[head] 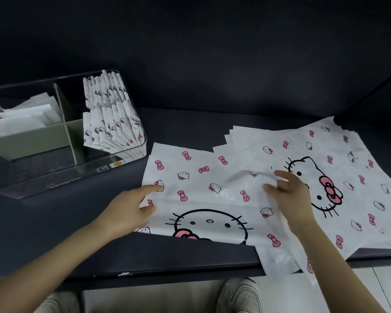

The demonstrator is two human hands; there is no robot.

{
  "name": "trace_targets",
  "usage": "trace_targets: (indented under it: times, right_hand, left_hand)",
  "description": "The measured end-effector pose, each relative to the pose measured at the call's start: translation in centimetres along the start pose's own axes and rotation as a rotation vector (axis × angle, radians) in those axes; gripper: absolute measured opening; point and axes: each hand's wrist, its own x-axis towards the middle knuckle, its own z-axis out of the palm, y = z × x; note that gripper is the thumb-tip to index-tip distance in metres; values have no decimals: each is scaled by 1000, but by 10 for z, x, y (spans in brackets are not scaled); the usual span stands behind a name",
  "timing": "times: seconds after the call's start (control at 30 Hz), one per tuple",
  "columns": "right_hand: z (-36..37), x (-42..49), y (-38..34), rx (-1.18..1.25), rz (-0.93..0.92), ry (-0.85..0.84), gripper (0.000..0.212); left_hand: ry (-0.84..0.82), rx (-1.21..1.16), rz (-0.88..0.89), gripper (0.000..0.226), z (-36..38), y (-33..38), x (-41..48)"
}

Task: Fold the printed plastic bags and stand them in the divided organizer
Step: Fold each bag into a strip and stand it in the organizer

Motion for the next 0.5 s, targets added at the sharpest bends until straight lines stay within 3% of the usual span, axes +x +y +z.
trace_targets:
  times: [0.07,0.13,0.2,0.27,0.37,0.5]
  right_hand:
    - [8,3,-1,-33,-43,-3,33]
    - [14,6,0,-23,-66,8,27]
    - [19,8,3,-1,-74,32,26]
    - [21,9,6,1,-95,61,28]
    - [23,11,7,12,-119,94,28]
    - [27,15,5,6,-91,127,29]
  left_hand:
    - [14,136,-23,42,-3,4,2]
    - [179,459,-19,34,-3,12,1]
    - [431,663,124,28,-1,13,-1]
    - [580,641,340,39,6,13,-4]
    - [363,581,462,54,24,9,-1]
    - [211,634,381,57,44,-4,5]
